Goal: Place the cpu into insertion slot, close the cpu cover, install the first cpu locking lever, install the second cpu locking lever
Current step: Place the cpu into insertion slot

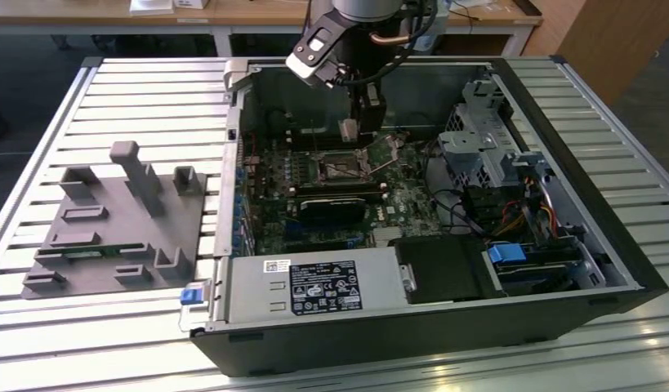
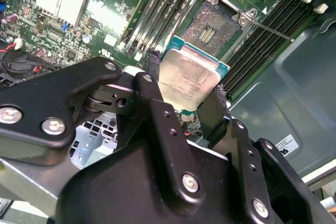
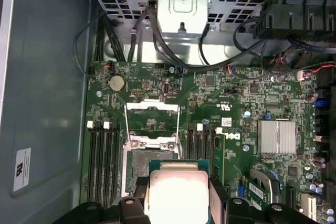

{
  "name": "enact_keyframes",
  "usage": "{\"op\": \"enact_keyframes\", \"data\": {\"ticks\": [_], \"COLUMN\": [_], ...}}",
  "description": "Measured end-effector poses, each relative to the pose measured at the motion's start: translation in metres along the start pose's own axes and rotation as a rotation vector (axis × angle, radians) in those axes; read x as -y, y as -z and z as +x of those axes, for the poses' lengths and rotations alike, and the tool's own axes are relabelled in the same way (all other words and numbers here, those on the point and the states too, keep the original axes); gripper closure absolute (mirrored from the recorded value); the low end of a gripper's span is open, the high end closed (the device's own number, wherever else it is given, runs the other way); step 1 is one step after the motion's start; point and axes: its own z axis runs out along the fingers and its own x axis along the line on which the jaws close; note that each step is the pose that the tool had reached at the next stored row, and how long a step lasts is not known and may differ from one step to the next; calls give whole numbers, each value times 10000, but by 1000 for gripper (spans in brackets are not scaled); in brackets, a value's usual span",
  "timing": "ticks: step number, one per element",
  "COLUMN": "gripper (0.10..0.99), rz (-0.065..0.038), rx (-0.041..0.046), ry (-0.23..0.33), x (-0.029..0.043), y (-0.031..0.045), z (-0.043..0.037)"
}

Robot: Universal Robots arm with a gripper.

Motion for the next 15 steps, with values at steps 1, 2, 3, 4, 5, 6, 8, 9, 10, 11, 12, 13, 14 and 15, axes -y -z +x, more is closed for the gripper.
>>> {"op": "enact_keyframes", "data": {"ticks": [1, 2, 3, 4, 5, 6, 8, 9, 10, 11, 12, 13, 14, 15], "gripper": [549, 549, 549, 549, 549, 549, 549, 549, 549, 549, 549, 549, 549, 549], "rz": [0, 0, 0, -1, -4, -5, -9, -11, -10, -10, -10, -10, -8, -6], "rx": [1, 1, 3, 5, 11, 28, 55, 65, 69, 70, 69, 66, 54, 40], "ry": [-6, -17, -33, -68, -171, -360, -711, -836, -874, -874, -866, -818, -678, -501], "x": [0, 0, 0, 0, 0, 1, 2, 2, 3, 3, 4, 5, 6, 7], "y": [0, -1, -1, -3, -6, -9, -19, -26, -34, -43, -54, -63, -73, -80], "z": [0, 0, 0, 0, 0, 0, 0, 1, 1, 1, 1, 0, 1, 1]}}
